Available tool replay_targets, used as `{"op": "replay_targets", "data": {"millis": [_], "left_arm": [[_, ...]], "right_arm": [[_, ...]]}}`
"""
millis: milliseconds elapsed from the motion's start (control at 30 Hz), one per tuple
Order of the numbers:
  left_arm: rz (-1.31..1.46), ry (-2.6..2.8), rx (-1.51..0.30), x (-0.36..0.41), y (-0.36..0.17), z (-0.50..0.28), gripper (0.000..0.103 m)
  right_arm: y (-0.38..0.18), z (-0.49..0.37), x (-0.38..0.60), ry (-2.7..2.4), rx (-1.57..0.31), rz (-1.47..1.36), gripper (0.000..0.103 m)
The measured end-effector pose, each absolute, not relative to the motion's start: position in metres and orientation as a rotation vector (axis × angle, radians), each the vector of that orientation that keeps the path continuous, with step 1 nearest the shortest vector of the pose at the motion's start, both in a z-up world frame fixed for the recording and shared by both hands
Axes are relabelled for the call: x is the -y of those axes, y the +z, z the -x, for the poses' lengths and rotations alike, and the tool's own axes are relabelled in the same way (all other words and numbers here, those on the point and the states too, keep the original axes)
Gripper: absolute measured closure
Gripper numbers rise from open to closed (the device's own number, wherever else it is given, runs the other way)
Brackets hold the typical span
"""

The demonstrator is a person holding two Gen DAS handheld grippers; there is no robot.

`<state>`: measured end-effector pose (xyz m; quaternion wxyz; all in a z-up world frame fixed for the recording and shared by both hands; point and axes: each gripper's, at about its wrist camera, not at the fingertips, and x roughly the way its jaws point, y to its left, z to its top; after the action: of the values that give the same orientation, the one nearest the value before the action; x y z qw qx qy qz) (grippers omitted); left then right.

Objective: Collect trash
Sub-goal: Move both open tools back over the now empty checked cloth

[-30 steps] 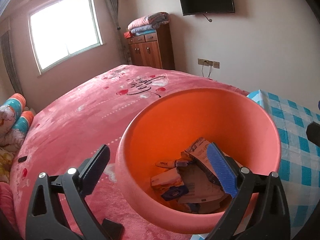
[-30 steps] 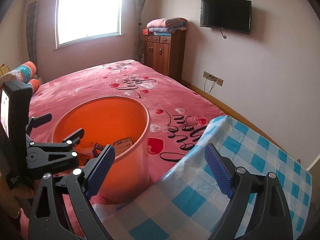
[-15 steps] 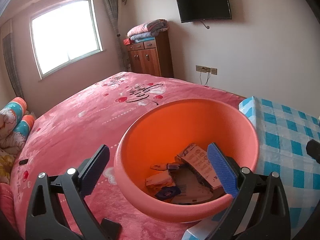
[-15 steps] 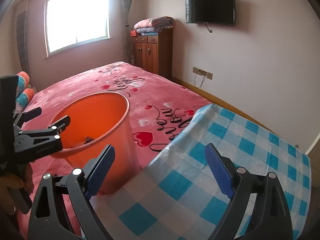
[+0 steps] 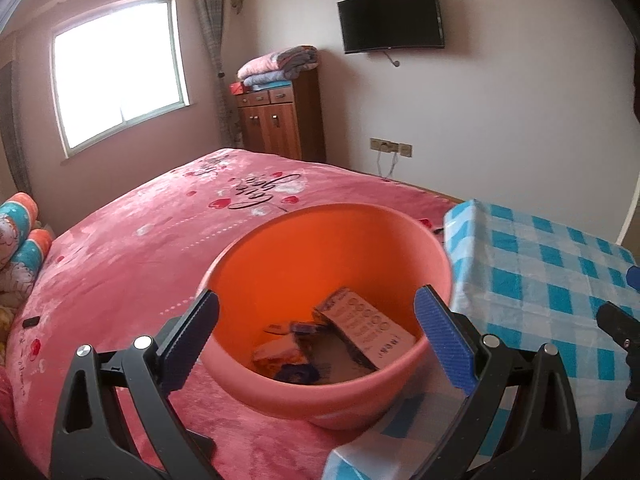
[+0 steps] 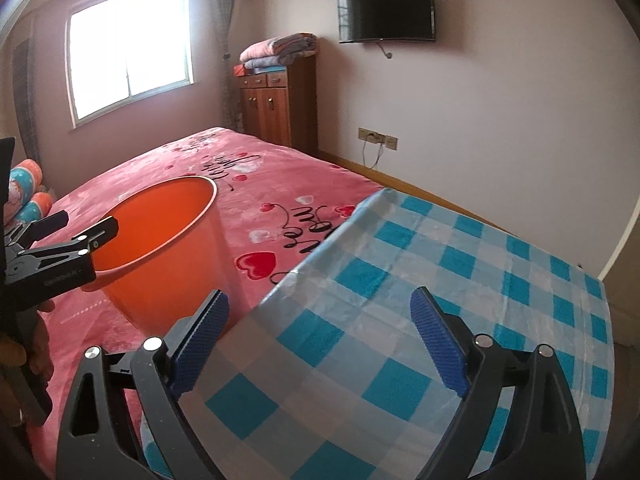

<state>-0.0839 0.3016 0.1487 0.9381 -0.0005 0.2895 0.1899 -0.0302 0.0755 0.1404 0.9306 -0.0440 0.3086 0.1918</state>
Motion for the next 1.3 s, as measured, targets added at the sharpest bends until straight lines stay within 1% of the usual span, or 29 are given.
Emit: {"op": "replay_targets", "data": {"millis": [467, 867, 1300], "left_arm": [[0.012, 0.254, -0.580, -0.243, 0.143, 0.084, 0.005], [0.066, 0.169, -0.583, -0.208, 0.134, 0.080, 0.004], [0.023, 0.080, -0.624, -0.152, 0.114, 0.068, 0.004]], "right_arm": [[0.132, 0.047, -0.028, 0.311, -0.637, 0.043, 0.010], [0.125, 0.057, 0.022, 0.229, -0.630, -0.030, 0.008], [0.103, 0.066, 0.076, 0.116, -0.647, -0.087, 0.008]]}}
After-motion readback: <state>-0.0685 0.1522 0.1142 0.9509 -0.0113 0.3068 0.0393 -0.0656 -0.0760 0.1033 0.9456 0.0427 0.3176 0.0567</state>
